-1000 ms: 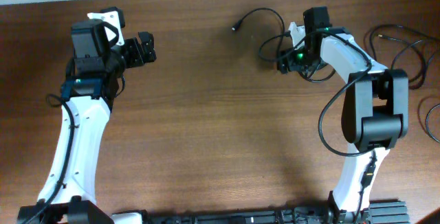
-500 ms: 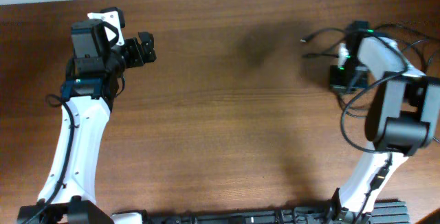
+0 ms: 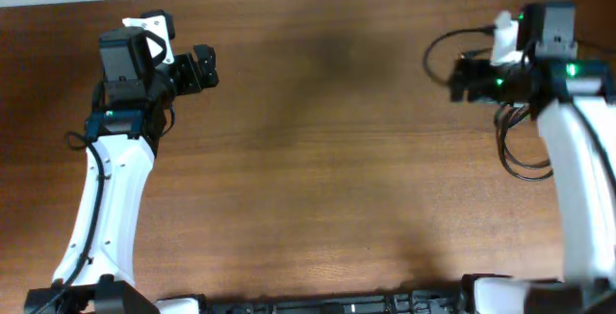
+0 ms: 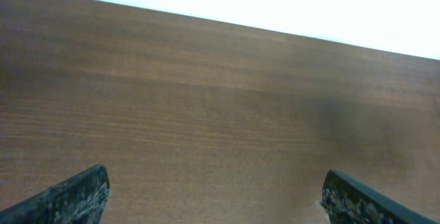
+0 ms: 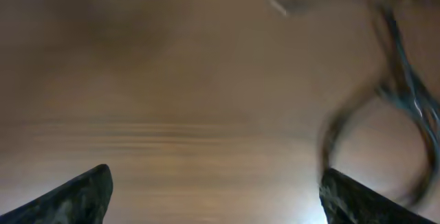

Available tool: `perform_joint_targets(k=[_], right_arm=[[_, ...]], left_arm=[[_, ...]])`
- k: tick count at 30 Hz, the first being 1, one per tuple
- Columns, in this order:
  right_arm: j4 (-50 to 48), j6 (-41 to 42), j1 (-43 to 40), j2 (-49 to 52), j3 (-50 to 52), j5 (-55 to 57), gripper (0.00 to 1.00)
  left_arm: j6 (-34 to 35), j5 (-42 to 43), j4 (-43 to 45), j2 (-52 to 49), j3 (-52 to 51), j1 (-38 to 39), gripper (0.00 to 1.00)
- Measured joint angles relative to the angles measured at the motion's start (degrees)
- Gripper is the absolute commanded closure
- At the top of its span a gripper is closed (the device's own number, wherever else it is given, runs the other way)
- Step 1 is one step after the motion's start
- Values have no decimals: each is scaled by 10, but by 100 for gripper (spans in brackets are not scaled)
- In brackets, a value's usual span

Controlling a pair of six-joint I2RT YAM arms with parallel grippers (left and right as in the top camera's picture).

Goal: Untangle cables

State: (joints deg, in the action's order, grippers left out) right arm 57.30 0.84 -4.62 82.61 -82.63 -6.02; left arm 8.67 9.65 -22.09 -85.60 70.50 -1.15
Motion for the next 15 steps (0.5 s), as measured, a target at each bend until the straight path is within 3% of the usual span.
perform_joint_targets(k=[5, 10, 15], right_arm=[[-20, 0, 117, -116, 0, -23, 1], [7, 0, 121, -118, 1, -23, 1], [-79, -19, 121, -126, 6, -23, 1]], left_arm=[[0, 0, 0, 0, 0, 0, 1], [0, 0, 0, 0, 0, 0, 1], [0, 0, 0, 0, 0, 0, 1]])
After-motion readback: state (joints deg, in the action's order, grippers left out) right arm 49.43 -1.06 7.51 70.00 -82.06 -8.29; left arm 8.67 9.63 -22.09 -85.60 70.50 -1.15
